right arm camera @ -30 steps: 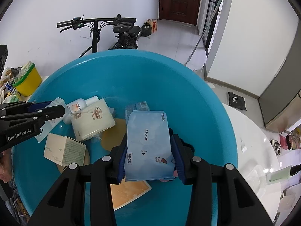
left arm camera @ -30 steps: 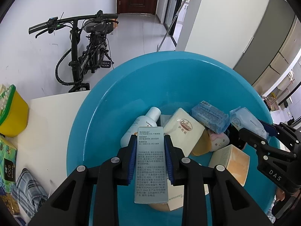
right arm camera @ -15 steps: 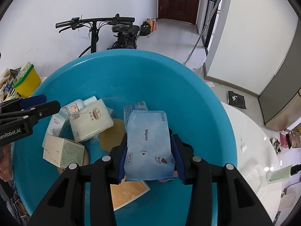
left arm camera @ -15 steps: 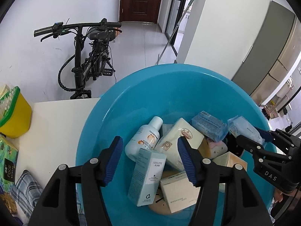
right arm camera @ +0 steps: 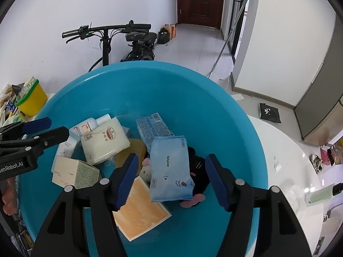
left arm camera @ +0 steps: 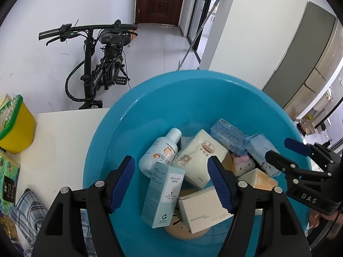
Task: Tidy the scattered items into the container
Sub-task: 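Withdraw both open tools from the basin back over the shirt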
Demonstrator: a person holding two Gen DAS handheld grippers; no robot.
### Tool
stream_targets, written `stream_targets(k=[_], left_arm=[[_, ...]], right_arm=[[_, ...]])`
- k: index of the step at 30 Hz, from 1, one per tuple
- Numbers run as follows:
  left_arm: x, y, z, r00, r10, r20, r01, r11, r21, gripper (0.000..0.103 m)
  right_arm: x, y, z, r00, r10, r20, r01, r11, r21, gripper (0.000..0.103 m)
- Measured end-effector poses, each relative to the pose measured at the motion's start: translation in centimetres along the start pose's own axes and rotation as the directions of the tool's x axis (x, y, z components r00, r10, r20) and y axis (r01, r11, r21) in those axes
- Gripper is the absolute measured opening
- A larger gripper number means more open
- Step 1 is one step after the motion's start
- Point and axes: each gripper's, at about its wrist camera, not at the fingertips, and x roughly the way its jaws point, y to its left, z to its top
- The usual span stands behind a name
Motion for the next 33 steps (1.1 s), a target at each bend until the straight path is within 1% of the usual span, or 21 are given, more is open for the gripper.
stream_targets(k=[2, 3, 5, 6, 7, 8, 11, 12, 13, 14, 16, 19, 20, 21, 22, 23, 25, 27, 30, 33], left_arm=[[-0.6, 0.0, -0.1, 1.000, -0.002, 0.027, 0.002, 1.000, -0.003, 0.073], [-1.1, -0.2, -0.1, 0.999, -0.001, 0.050, 0.001, 1.000, 0.002, 0.074], [-1.8, -0.3, 0.0, 0.997, 0.000, 0.082, -0.001, 1.000, 0.019, 0.080], [-2.3, -0.5, -0.1, 0.994, -0.003, 0.106, 0.000, 1.000, 0.031, 0.083], [-2.8, -0.7, -0.2, 0.992, -0.007, 0.124, 0.003, 0.999, 0.036, 0.083], [-3.2, -0.8, -0.3, 0.990, -0.013, 0.140, 0.008, 0.999, 0.040, 0.083], [-4.9, -1.3, -0.6, 0.979, -0.026, 0.200, 0.015, 0.998, 0.054, 0.083], [-5.4, -1.4, -0.6, 0.975, -0.024, 0.220, 0.012, 0.998, 0.056, 0.084], [-6.0, -1.5, -0.7, 0.969, -0.023, 0.246, 0.009, 0.998, 0.059, 0.085], [-6.5, -1.5, -0.8, 0.963, -0.023, 0.268, 0.007, 0.998, 0.063, 0.085], [-7.7, -1.7, -1.2, 0.948, -0.029, 0.317, 0.004, 0.997, 0.081, 0.086], [-9.3, -1.7, -2.2, 0.917, -0.022, 0.398, -0.016, 0.996, 0.092, 0.087], [-9.7, -1.7, -2.4, 0.910, -0.020, 0.414, -0.021, 0.995, 0.094, 0.088], [-10.2, -1.7, -2.7, 0.904, -0.018, 0.426, -0.025, 0.995, 0.094, 0.092], [-10.6, -1.7, -2.8, 0.900, -0.016, 0.435, -0.028, 0.995, 0.093, 0.099], [-10.9, -1.7, -3.0, 0.896, -0.012, 0.444, -0.032, 0.995, 0.092, 0.103], [-11.9, -1.7, -3.4, 0.884, -0.009, 0.468, -0.036, 0.996, 0.087, 0.103], [-12.6, -1.7, -3.7, 0.875, -0.004, 0.484, -0.042, 0.996, 0.084, 0.103], [-13.7, -1.7, -4.1, 0.869, 0.009, 0.494, -0.054, 0.996, 0.077, 0.103], [-15.1, -1.7, -4.8, 0.863, -0.002, 0.506, -0.040, 0.997, 0.073, 0.103]], right_arm=[[-0.5, 0.1, -0.2, 1.000, -0.004, 0.022, 0.004, 1.000, 0.003, 0.069], [-0.7, 0.2, -0.3, 0.999, -0.005, 0.034, 0.005, 1.000, 0.002, 0.073], [-1.3, 0.5, -0.5, 0.998, -0.009, 0.061, 0.009, 1.000, 0.000, 0.078], [-1.7, 0.6, -0.6, 0.997, -0.015, 0.075, 0.015, 1.000, -0.002, 0.083], [-2.1, 0.8, -0.7, 0.995, -0.024, 0.093, 0.024, 1.000, -0.006, 0.086], [-2.4, 1.0, -0.8, 0.993, -0.033, 0.111, 0.034, 0.999, -0.010, 0.087], [-3.9, 1.4, -1.0, 0.983, -0.058, 0.176, 0.063, 0.998, -0.023, 0.089], [-4.5, 1.4, -1.1, 0.978, -0.058, 0.201, 0.064, 0.998, -0.021, 0.093], [-5.1, 1.3, -1.2, 0.972, -0.059, 0.226, 0.064, 0.998, -0.015, 0.099], [-5.6, 1.3, -1.3, 0.967, -0.059, 0.247, 0.063, 0.998, -0.007, 0.102], [-6.7, 1.1, -1.5, 0.956, -0.059, 0.288, 0.059, 0.998, 0.011, 0.103], [-8.3, 0.8, -2.0, 0.939, -0.058, 0.340, 0.051, 0.998, 0.029, 0.103], [-8.8, 0.8, -2.1, 0.933, -0.060, 0.354, 0.051, 0.998, 0.034, 0.103], [-9.3, 0.8, -2.2, 0.927, -0.062, 0.370, 0.051, 0.998, 0.038, 0.103], [-9.7, 0.8, -2.4, 0.922, -0.062, 0.382, 0.051, 0.998, 0.040, 0.103], [-10.2, 0.9, -2.5, 0.918, -0.061, 0.393, 0.050, 0.998, 0.039, 0.103], [-11.0, 1.2, -2.8, 0.908, -0.064, 0.414, 0.054, 0.998, 0.036, 0.103], [-11.9, 1.4, -3.1, 0.900, -0.071, 0.430, 0.065, 0.997, 0.028, 0.103], [-13.3, 1.7, -3.7, 0.888, -0.078, 0.453, 0.076, 0.997, 0.024, 0.103], [-14.7, 1.9, -4.4, 0.881, -0.074, 0.467, 0.072, 0.997, 0.022, 0.103]])
